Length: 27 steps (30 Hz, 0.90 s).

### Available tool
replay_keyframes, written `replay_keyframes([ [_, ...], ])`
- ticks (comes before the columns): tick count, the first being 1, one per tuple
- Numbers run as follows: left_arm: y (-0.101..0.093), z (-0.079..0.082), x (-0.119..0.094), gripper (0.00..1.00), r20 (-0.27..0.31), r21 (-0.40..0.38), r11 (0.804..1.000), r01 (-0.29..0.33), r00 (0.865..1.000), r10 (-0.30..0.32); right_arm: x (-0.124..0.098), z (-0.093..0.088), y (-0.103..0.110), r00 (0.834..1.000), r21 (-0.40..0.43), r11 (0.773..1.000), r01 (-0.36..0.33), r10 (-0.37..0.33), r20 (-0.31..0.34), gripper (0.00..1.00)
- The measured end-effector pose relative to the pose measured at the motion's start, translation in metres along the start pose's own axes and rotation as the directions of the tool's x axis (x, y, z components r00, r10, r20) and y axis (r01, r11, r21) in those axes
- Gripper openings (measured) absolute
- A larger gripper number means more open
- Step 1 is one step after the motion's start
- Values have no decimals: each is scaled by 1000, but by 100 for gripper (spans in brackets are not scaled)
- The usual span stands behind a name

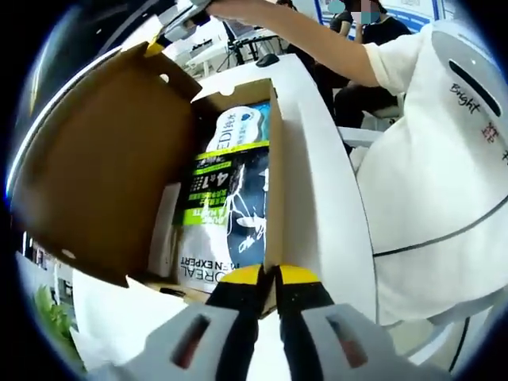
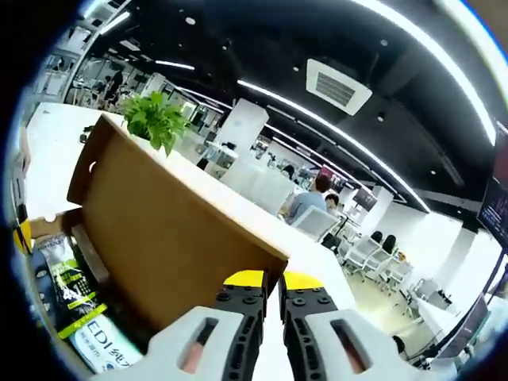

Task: Operate the shoe box by opening the lid, removing the specified soft item, and placing it in the target area until the item is outside and the box remains undamaged.

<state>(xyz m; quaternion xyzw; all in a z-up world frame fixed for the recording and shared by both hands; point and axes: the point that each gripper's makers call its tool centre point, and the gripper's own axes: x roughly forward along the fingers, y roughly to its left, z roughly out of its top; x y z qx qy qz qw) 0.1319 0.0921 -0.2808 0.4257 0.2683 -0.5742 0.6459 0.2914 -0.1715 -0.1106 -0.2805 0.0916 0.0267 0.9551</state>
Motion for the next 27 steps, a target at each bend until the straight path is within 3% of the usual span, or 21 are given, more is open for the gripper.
replay_keyframes([
  [5, 0, 0, 0, 6, 9, -4, 1000, -4, 1000, 4, 3, -3, 0, 1000, 25, 999, -23, 23, 10, 3],
  [6, 1, 1, 0, 6, 33, -24, 1000, -8, 999, 9, 2, -3, 1, 1000, 35, 999, -27, 27, 15, 3],
  [9, 0, 1, 0, 6, 47, -7, 1000, -10, 999, 10, 4, -3, 1, 1000, -6, 1000, -16, 16, 26, 4],
  [12, -1, 2, 0, 6, 57, 31, 999, -15, 998, 13, 9, -2, 0, 1000, -4, 1000, -28, 28, 12, 4],
  [19, 0, 2, 1, 6, 59, 14, 1000, -18, 998, 18, 24, -5, -1, 996, 47, 995, -87, 88, -18, 3],
  [27, 0, 4, 4, 6, 80, -23, 1000, -15, 997, 16, 40, -8, 1, 995, 18, 997, -79, 80, -53, 3],
])
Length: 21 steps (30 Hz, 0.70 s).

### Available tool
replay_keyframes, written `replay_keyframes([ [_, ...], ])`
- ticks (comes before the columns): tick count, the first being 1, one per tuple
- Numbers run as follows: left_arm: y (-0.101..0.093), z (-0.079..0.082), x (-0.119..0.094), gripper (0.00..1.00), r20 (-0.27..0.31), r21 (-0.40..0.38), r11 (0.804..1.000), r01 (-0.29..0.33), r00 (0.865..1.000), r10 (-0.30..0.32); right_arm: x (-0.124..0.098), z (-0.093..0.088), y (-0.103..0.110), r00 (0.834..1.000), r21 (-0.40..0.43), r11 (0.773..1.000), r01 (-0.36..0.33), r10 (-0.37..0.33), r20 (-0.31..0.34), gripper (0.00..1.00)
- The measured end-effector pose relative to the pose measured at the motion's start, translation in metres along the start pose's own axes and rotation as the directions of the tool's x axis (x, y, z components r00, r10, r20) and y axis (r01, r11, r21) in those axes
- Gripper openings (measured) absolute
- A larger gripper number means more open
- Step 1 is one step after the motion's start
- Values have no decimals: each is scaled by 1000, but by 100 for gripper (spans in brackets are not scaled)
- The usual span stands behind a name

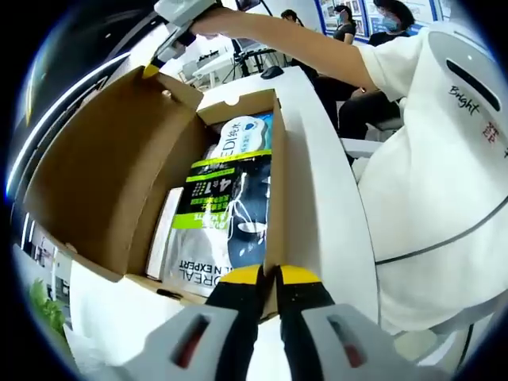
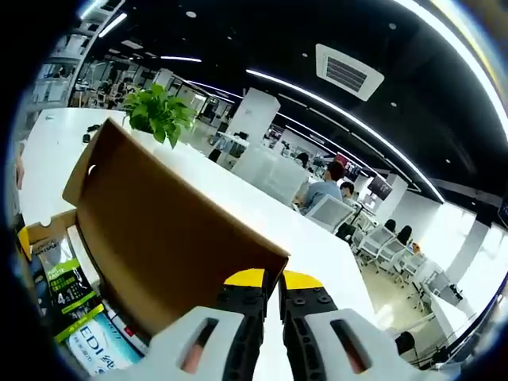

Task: Operate the shoe box by opening the lid, removing the specified soft item, and placing it in the target area until the item is outside and the box remains undamaged.

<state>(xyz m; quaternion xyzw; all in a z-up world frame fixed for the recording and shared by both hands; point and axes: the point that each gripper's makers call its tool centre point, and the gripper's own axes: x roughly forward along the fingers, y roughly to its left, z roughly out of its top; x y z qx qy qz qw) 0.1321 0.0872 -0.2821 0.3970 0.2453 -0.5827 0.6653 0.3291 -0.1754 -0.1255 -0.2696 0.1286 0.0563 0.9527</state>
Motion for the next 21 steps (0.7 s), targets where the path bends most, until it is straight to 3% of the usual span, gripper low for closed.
replay_keyframes([
  [6, -1, 0, 3, 6, -2, 11, 1000, 0, 1000, 0, 7, -2, -1, 1000, 15, 1000, -19, 19, -6, 3],
  [14, -1, 0, 3, 6, -11, 22, 1000, -1, 1000, 1, 26, -7, 2, 998, -55, 998, -15, 12, -61, 3],
  [21, -1, 0, 3, 7, -4, 23, 1000, -11, 1000, 11, 31, -10, 4, 997, -81, 997, -11, 5, -71, 3],
])
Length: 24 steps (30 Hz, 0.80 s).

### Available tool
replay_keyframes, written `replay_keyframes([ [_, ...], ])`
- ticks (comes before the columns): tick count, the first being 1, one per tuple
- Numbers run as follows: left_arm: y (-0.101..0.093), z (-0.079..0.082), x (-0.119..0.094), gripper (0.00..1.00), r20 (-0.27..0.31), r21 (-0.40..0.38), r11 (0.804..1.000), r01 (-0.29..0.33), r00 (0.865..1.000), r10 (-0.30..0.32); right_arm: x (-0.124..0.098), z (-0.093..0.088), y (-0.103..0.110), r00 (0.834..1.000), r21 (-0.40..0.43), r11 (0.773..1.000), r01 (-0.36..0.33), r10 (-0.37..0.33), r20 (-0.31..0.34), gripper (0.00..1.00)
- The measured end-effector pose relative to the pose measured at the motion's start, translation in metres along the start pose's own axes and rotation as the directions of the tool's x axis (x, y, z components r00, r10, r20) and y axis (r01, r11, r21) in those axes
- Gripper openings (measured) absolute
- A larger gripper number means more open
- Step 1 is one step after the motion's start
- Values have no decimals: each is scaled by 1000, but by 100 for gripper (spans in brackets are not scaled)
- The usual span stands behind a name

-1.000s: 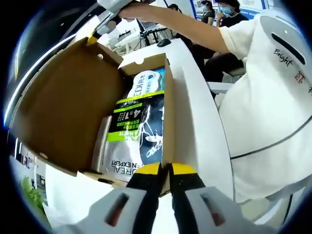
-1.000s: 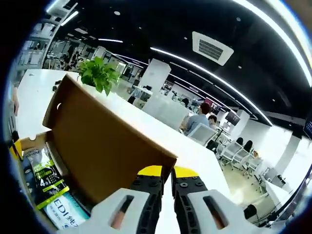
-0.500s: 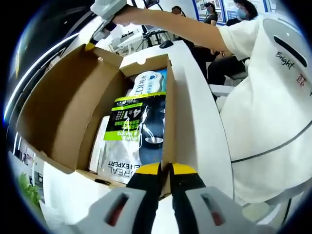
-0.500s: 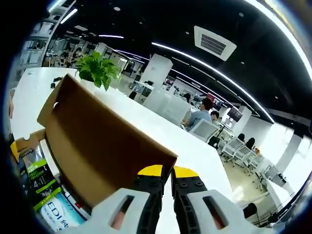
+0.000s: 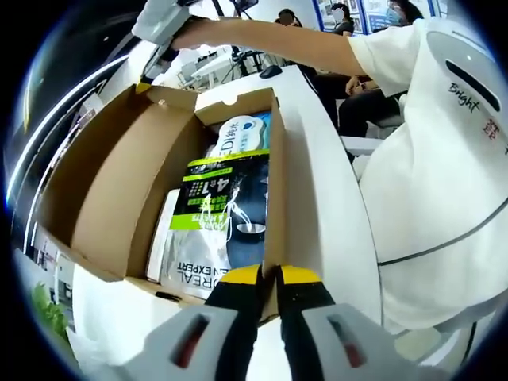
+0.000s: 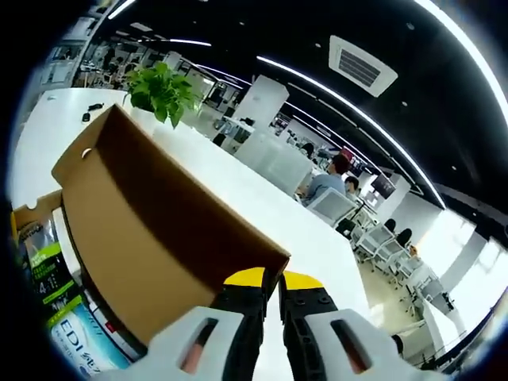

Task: Operate the shoe box by opening the lid, removing the specified soft item, and placing it in the target area until the item is outside and the box remains undamaged.

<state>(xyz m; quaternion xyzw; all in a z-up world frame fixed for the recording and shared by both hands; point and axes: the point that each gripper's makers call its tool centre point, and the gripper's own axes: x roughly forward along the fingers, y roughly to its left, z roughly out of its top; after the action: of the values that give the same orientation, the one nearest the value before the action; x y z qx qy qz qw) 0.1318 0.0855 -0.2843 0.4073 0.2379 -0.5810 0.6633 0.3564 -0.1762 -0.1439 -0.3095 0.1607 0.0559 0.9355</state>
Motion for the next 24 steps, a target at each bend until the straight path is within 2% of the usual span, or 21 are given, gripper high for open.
replay_keyframes([
  [4, 0, 0, 0, 7, -5, 19, 1000, -6, 1000, 6, 4, -1, 0, 1000, -13, 1000, -2, 2, -7, 3],
  [10, 0, 0, 0, 7, -5, 2, 1000, -9, 1000, 9, 12, -5, 2, 1000, -20, 1000, -14, 14, -25, 3],
  [16, -1, -1, 0, 7, -9, 17, 1000, -13, 1000, 13, 27, -10, 4, 998, 46, 999, -25, 28, -64, 3],
  [24, -1, -1, 0, 7, -9, 13, 1000, -13, 1000, 13, 36, -17, 9, 996, 27, 999, -41, 43, -84, 3],
])
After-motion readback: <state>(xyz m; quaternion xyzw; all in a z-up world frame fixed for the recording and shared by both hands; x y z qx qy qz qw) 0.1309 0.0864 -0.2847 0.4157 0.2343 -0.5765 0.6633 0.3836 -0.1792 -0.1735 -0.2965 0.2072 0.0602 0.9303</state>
